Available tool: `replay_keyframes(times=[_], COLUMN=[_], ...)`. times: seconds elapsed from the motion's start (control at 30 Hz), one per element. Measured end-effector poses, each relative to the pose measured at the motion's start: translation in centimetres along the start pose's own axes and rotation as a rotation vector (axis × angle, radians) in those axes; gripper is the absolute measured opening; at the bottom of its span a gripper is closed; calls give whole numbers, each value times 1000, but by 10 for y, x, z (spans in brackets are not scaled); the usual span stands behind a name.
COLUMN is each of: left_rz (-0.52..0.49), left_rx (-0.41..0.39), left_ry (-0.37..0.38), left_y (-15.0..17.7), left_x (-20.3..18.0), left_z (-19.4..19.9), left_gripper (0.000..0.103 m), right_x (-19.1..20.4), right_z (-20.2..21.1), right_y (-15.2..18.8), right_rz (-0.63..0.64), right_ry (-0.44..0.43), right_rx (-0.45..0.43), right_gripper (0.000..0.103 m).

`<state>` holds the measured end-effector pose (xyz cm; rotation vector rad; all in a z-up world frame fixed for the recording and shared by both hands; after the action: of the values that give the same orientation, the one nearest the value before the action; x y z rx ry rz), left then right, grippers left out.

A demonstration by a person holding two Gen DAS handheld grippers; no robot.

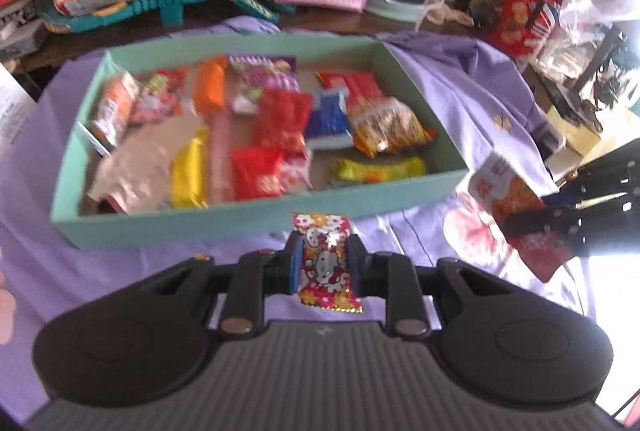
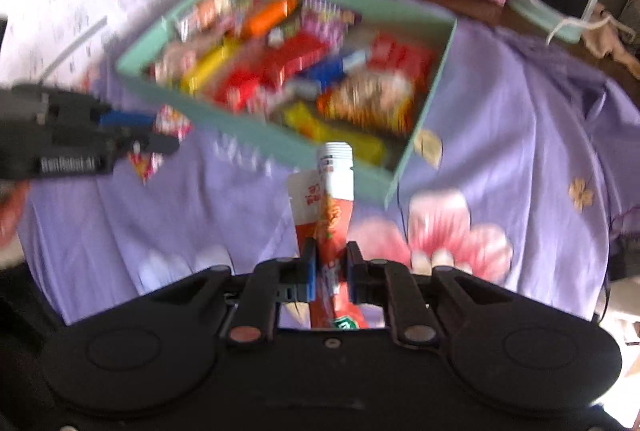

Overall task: Organize snacks
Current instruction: 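Carry candy and noodle bag into the green box and open both grippers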

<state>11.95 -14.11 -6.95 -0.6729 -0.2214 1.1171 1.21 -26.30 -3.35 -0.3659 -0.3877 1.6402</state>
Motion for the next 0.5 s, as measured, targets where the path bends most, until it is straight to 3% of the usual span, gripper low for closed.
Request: replay_keyframes(times=[0.2, 0.5], left_rz=[-3, -4], left_rx=[-71, -56], left_ry=[-3, 49], left_y=[-47, -103], left_x=[17, 18], left_z=[10, -29], left_gripper=[23, 23], right_x=[3, -27], right_z=[-2, -40], right_y=[-59, -149], right_rz=[-74, -174], right_ry=[-18, -27], right_rx=[-109, -171], right_gripper=[14, 14])
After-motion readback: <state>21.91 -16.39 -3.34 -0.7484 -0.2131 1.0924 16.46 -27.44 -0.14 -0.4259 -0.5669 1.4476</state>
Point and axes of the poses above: each gripper's, at about its wrist camera, not at the fingertips, and z roughly against the way its jaws point, x to its left, y to its underside, the point moved 8 cm from there along -z, roughly the way its jaws point, and after that the axes turned 1 degree about -z, right-handed, at the moved point
